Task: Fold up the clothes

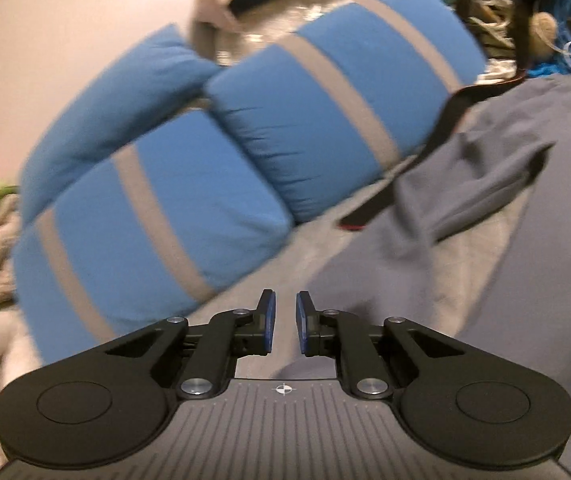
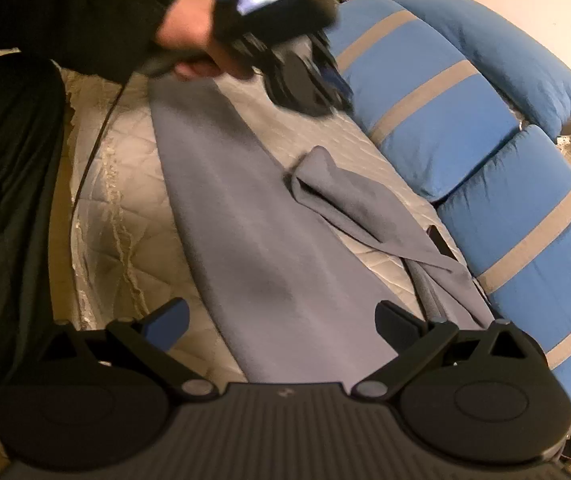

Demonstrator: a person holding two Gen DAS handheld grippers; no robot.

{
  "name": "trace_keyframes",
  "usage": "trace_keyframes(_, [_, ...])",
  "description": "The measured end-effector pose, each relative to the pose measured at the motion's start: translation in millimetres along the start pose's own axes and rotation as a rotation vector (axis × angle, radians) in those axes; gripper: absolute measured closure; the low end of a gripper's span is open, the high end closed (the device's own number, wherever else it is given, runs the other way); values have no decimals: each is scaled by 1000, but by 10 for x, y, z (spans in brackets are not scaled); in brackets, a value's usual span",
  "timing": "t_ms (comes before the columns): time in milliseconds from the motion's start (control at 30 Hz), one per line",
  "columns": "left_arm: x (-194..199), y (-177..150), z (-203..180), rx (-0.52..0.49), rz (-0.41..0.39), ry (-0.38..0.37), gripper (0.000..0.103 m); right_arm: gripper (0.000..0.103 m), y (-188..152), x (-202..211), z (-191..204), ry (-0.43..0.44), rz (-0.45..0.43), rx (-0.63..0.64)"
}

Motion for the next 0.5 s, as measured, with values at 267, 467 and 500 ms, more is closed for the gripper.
trace_keyframes(267, [304,-334,417,27,56,57,89,0,14,-62,113,10,11,34])
trace_keyframes(467, [295,-225,111,67,38,-103,46,0,68,-53,134,10,3,33])
trace_keyframes(500, [266,-187,7,43,32,-116,43,0,76,-42,132,11,-1,32])
Point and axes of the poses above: each gripper's, at about its wrist camera, not at the fingertips, and x roughly against the way its jaws point, z to its left, y to its top, the point moved 8 cm from there along -x, roughly the way its jaws point
